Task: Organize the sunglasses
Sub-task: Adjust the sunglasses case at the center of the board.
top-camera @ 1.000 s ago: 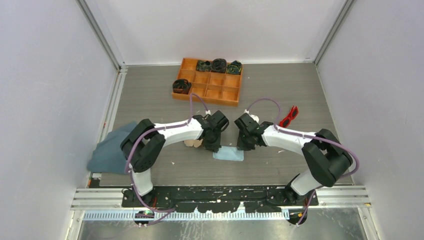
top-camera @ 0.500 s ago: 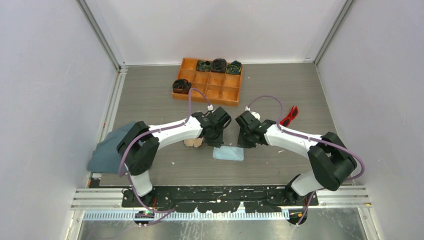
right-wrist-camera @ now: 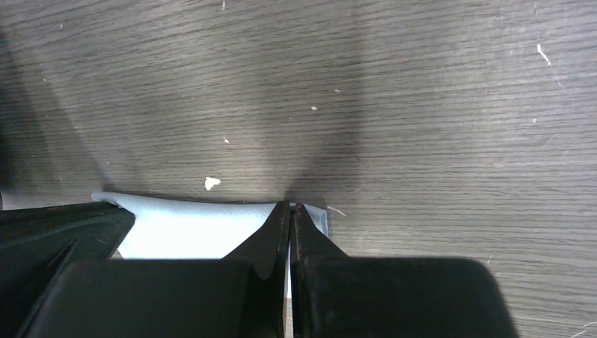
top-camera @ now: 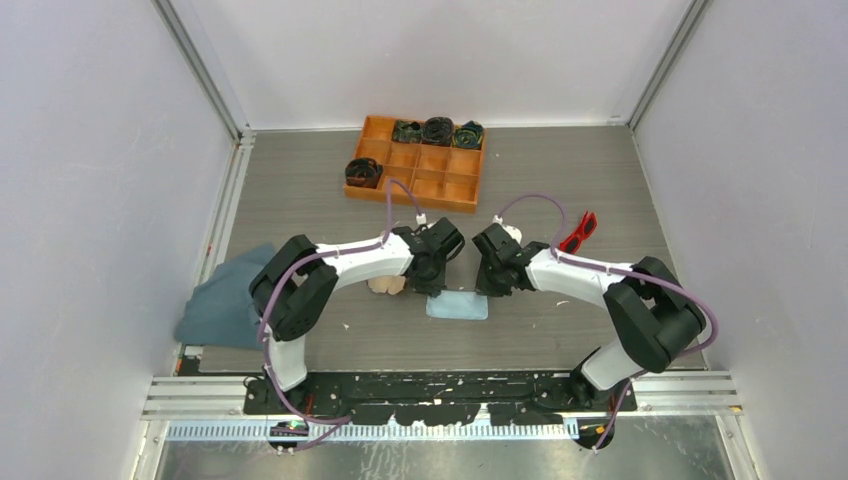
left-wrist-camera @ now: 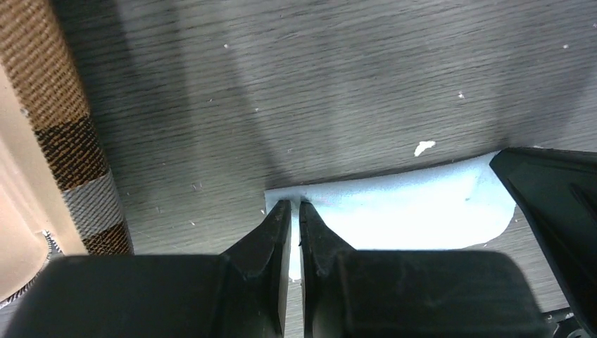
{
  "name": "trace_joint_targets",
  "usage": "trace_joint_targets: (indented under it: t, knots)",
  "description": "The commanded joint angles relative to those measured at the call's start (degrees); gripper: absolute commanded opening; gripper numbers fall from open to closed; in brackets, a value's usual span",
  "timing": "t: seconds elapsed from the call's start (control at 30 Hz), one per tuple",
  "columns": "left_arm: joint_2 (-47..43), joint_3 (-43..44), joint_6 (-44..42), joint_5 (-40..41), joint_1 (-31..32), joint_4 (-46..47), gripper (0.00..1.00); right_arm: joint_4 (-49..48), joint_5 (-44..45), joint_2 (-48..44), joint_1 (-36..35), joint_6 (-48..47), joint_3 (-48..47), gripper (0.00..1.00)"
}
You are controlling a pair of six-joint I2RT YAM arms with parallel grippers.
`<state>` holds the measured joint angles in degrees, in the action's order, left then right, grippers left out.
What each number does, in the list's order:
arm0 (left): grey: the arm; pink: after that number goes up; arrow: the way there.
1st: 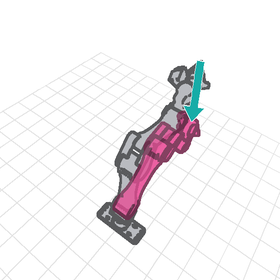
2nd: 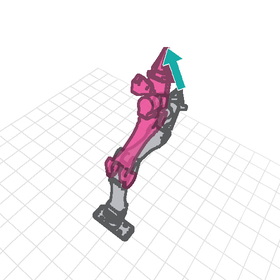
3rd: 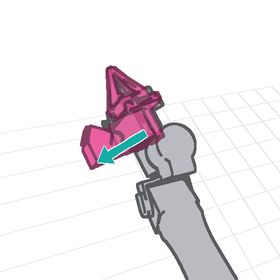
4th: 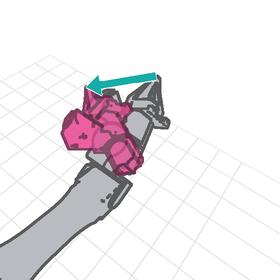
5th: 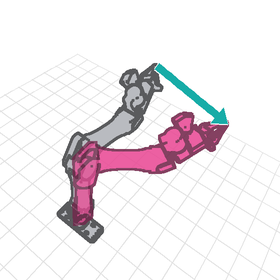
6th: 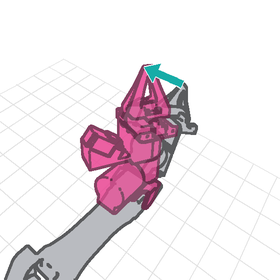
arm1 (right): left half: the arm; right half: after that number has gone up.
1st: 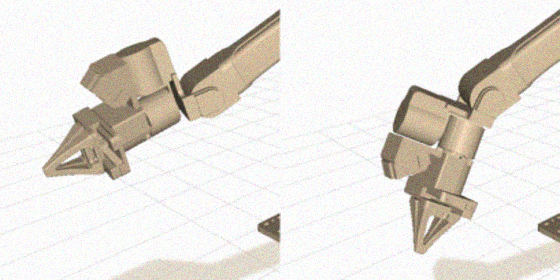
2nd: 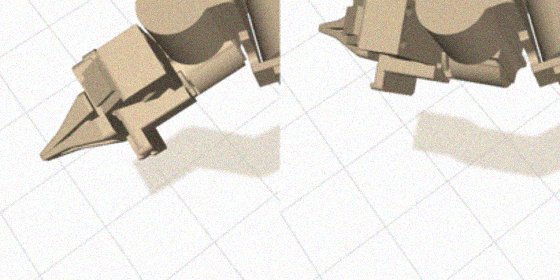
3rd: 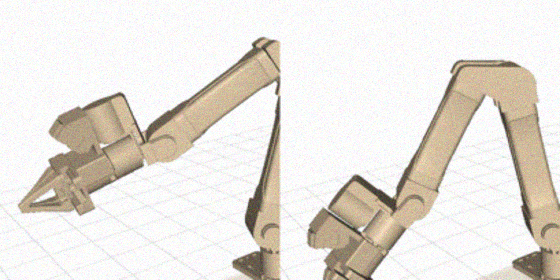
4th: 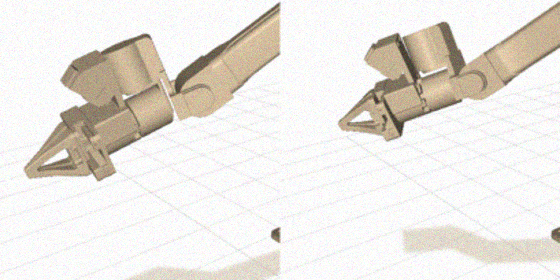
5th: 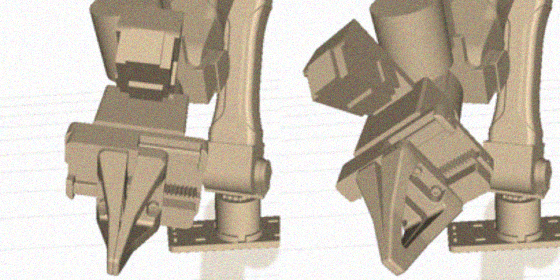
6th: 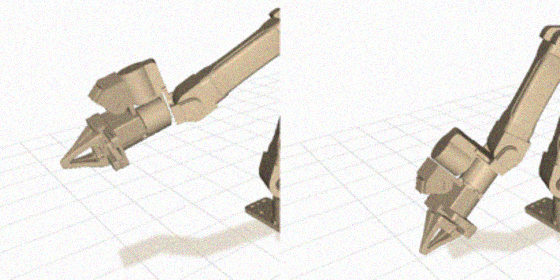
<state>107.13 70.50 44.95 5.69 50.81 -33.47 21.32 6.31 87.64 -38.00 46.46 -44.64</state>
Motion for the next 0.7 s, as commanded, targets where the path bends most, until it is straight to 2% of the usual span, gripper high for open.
trace_joint_targets:
  t: [0.0,0.2,0.33,0.4,0.53,0.6,0.67]
  knots:
    - [-0.9,0.61,-0.19,1.79,-0.19,-3.22,0.11,2.41,2.12,-2.21,0.23,-0.5,0.63,0.0]
    - [-12.5,4.21,-1.26,5.09,0.02,-7.15,0.15,6.42,4.11,-12.11,0.29,-0.96,-2.22,0.02]
    - [-17.17,4.49,-2.03,9.61,-1.52,-10.83,0.19,9.04,6.64,-15.07,0.34,-1.81,-4.13,0.04]
    - [-18.62,2.72,-1.99,10.16,-4.09,-11.61,0.21,9.41,6.88,-15.4,0.39,-1.97,-4.04,0.05]
    - [-21.22,-2.49,-1.12,4.6,-12.27,-10.68,0.24,9.36,6.09,-15.12,0.43,-1.52,-2.97,0.06]
    - [-22.71,-5.31,-1.95,2.84,-15.46,-8.4,0.33,9.12,5.48,-15.28,0.46,-1.27,-2.36,0.07]
    - [-22.08,-6.33,-3.02,2.77,-18.38,-8.52,0.36,8.96,5.12,-15.54,0.4,-1.23,-1.97,0.07]
